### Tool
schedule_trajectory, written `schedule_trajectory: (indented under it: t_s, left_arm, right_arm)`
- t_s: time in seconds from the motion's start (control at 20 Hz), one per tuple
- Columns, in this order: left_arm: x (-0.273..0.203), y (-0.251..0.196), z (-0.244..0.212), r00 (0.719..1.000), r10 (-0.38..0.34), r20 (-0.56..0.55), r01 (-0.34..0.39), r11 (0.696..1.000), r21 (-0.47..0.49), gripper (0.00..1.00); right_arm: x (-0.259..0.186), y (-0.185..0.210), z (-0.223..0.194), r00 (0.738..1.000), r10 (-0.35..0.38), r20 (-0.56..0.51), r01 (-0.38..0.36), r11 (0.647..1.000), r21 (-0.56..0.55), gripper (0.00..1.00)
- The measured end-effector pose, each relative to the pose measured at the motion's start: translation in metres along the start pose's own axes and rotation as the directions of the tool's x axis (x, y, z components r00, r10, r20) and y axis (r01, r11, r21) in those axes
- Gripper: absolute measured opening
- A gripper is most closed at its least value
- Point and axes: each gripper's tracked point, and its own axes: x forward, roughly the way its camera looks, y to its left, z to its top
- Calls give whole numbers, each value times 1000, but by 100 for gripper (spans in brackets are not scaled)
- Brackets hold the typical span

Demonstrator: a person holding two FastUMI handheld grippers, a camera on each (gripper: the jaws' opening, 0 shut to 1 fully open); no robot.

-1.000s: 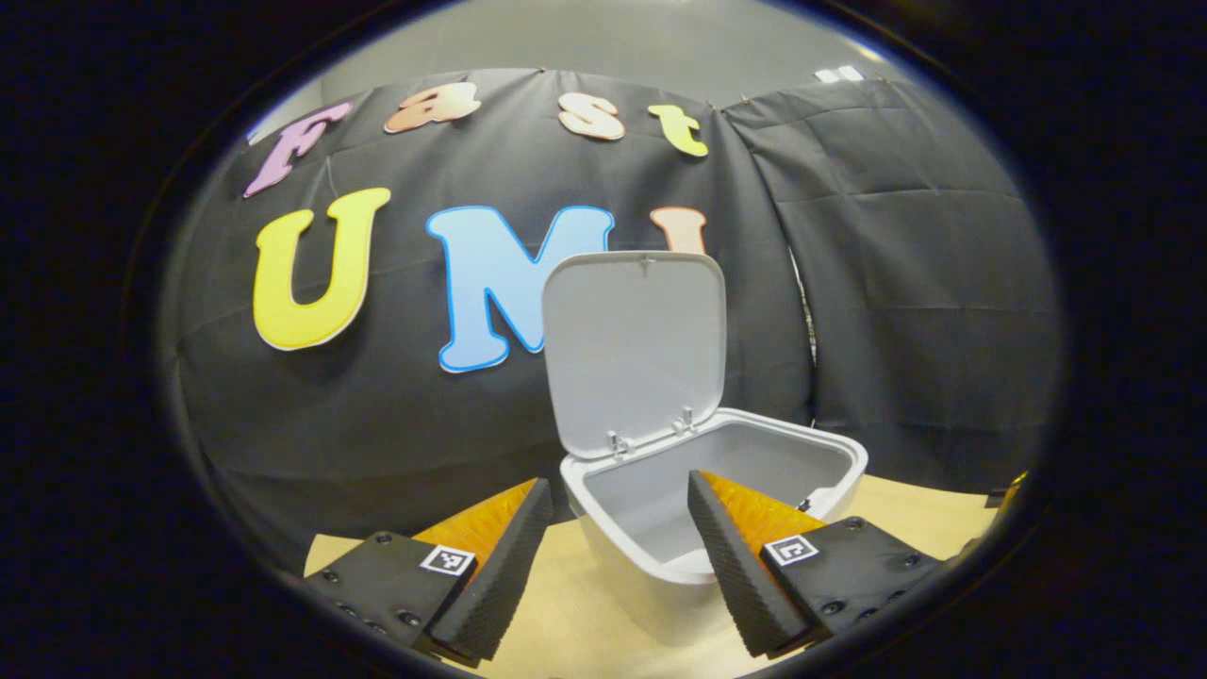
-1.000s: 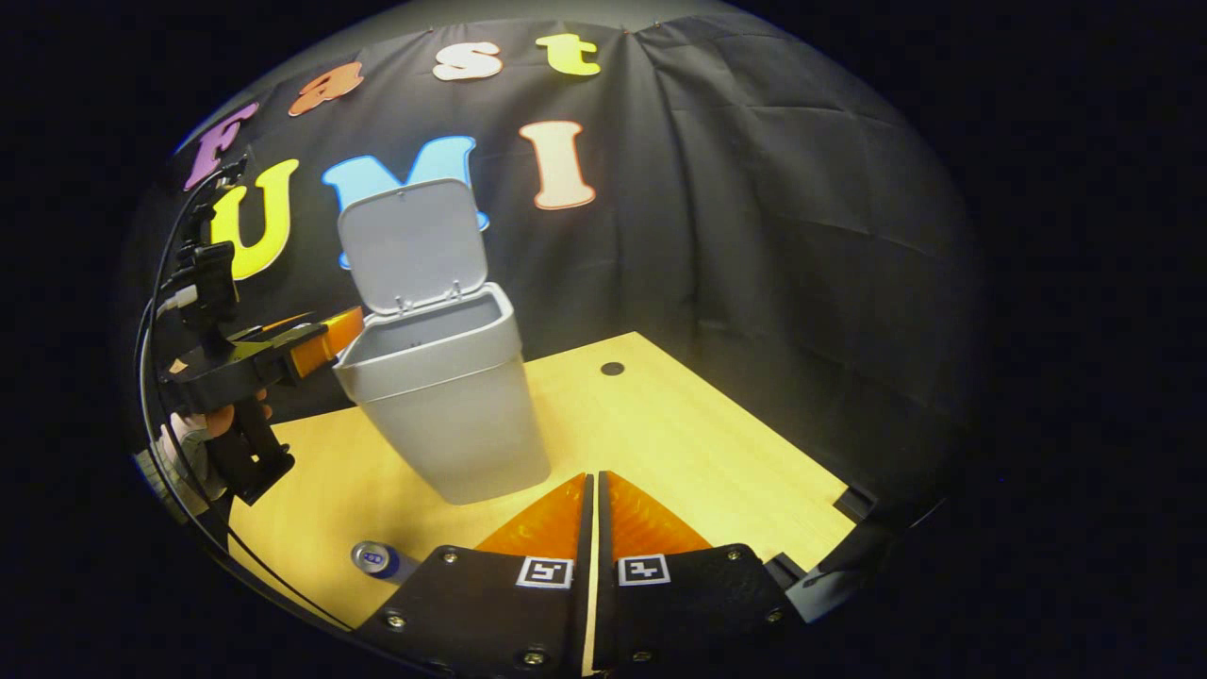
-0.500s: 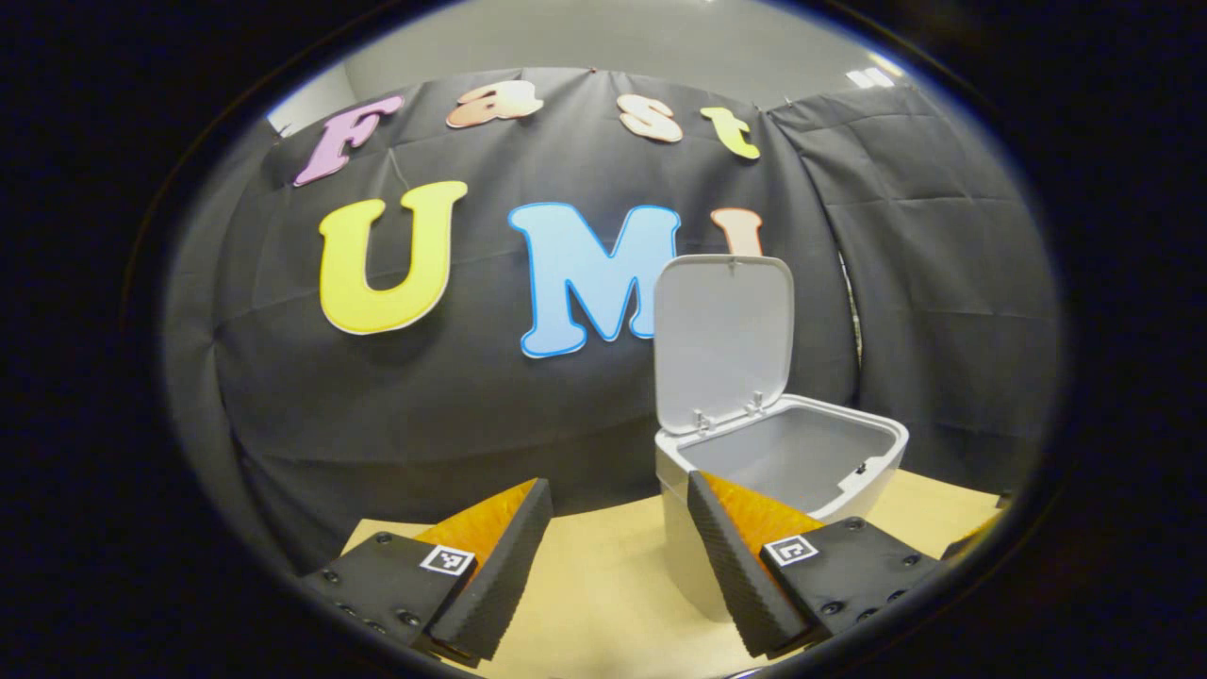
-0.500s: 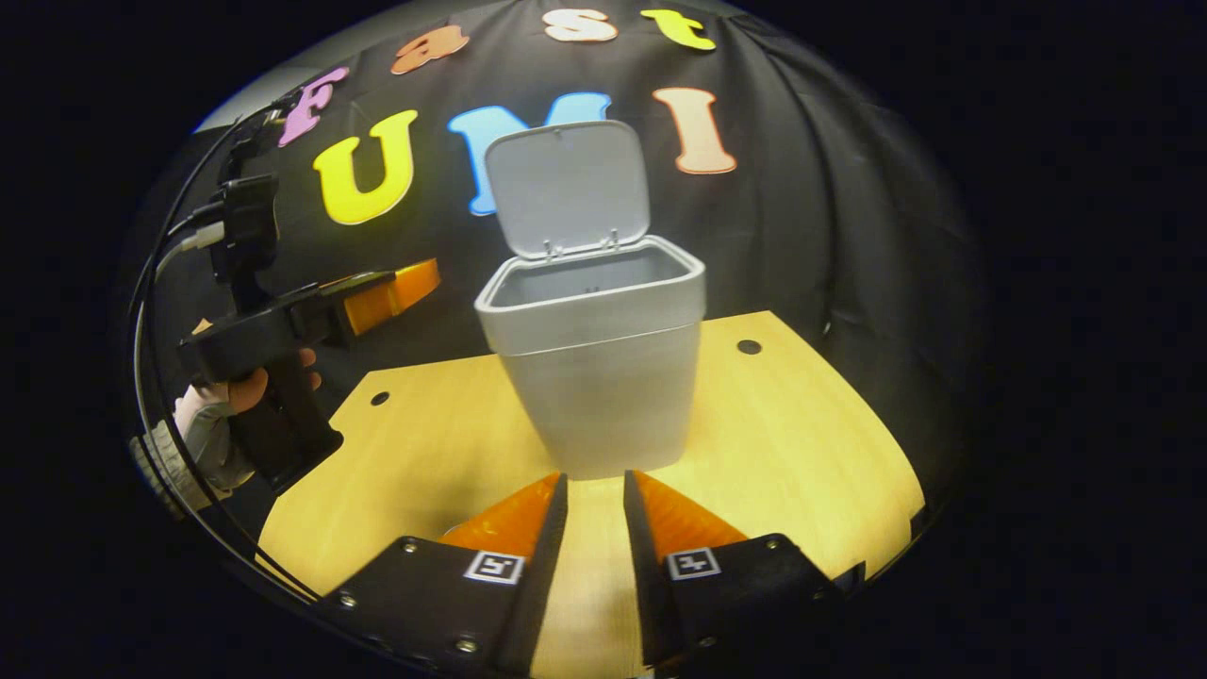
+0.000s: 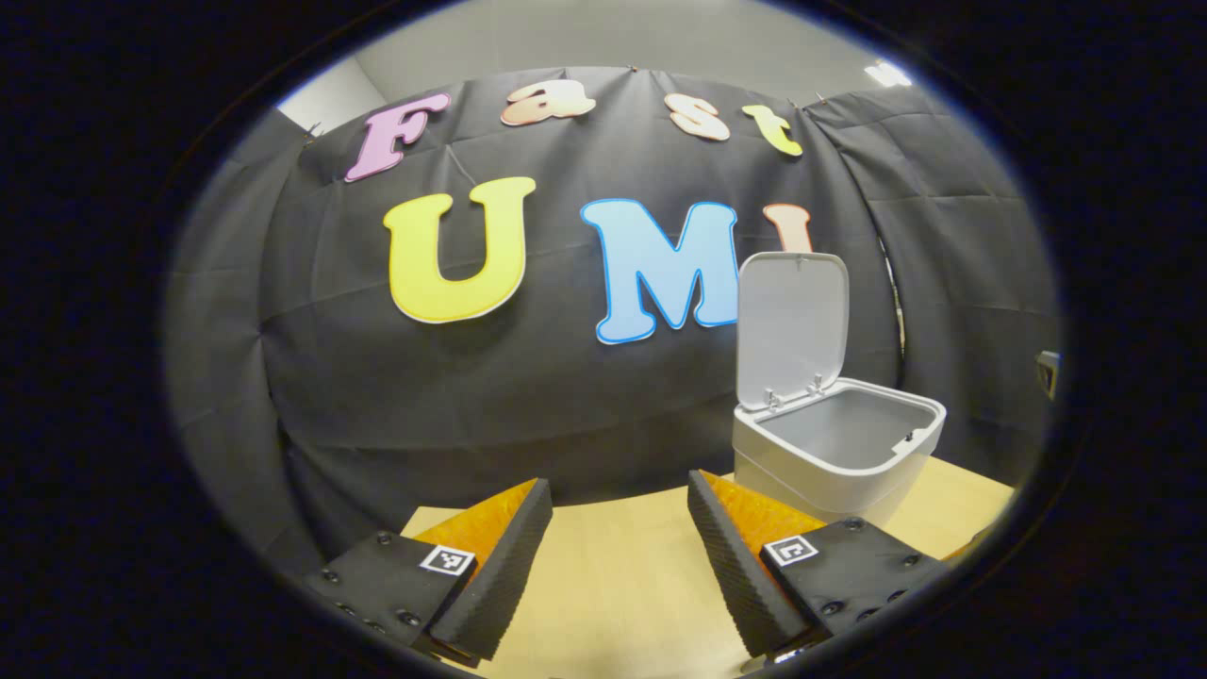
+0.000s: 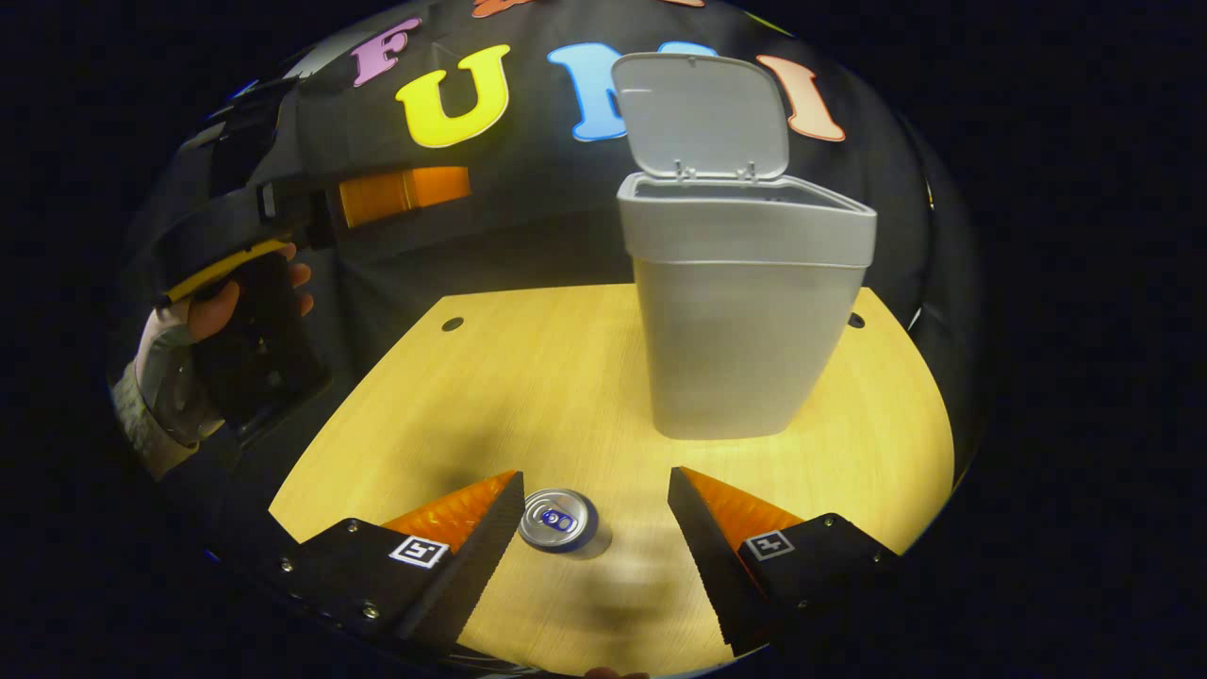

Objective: Press the lid of the desktop garbage bin to open it, pick up the crumpled paper on the desktop and throw it into the bin, then pick up the pop can on the desktop and drop it into the bin, and finally close the garbage bin lid.

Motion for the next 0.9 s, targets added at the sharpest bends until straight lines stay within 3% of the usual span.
schedule_trajectory:
  t_s: [0.25, 0.55, 0.6, 0.7, 0.75, 0.8, 0.85, 0.9]
  left_arm:
    - [-14, 30, -7, 999, 50, -14, -50, 999, -5, 95]
    - [-20, 57, -15, 995, 93, -28, -93, 996, -7, 96]
    - [-21, 61, -16, 995, 99, -30, -99, 995, -8, 100]
    - [-23, 68, -20, 993, 109, -36, -110, 994, -10, 100]
    - [-22, 71, -22, 993, 114, -39, -115, 993, -12, 95]
    - [-22, 74, -23, 992, 118, -42, -119, 993, -14, 100]
    - [-23, 76, -24, 992, 120, -46, -121, 993, -15, 100]
    - [-23, 77, -25, 991, 122, -47, -123, 992, -17, 95]
  right_arm:
    - [25, 19, -20, 997, 26, -75, -30, 997, -64, 98]
    - [46, 21, -39, 988, 5, -157, -18, 996, -83, 98]
    - [48, 21, -44, 985, 0, -171, -15, 996, -87, 98]
    - [52, 21, -50, 980, -11, -198, -9, 995, -97, 98]
    - [54, 21, -54, 977, -13, -213, -9, 995, -103, 98]
    - [54, 21, -55, 975, -15, -221, -9, 994, -109, 98]
    - [56, 21, -53, 975, -14, -222, -11, 994, -109, 96]
    - [56, 21, -53, 975, -10, -223, -15, 994, -108, 86]
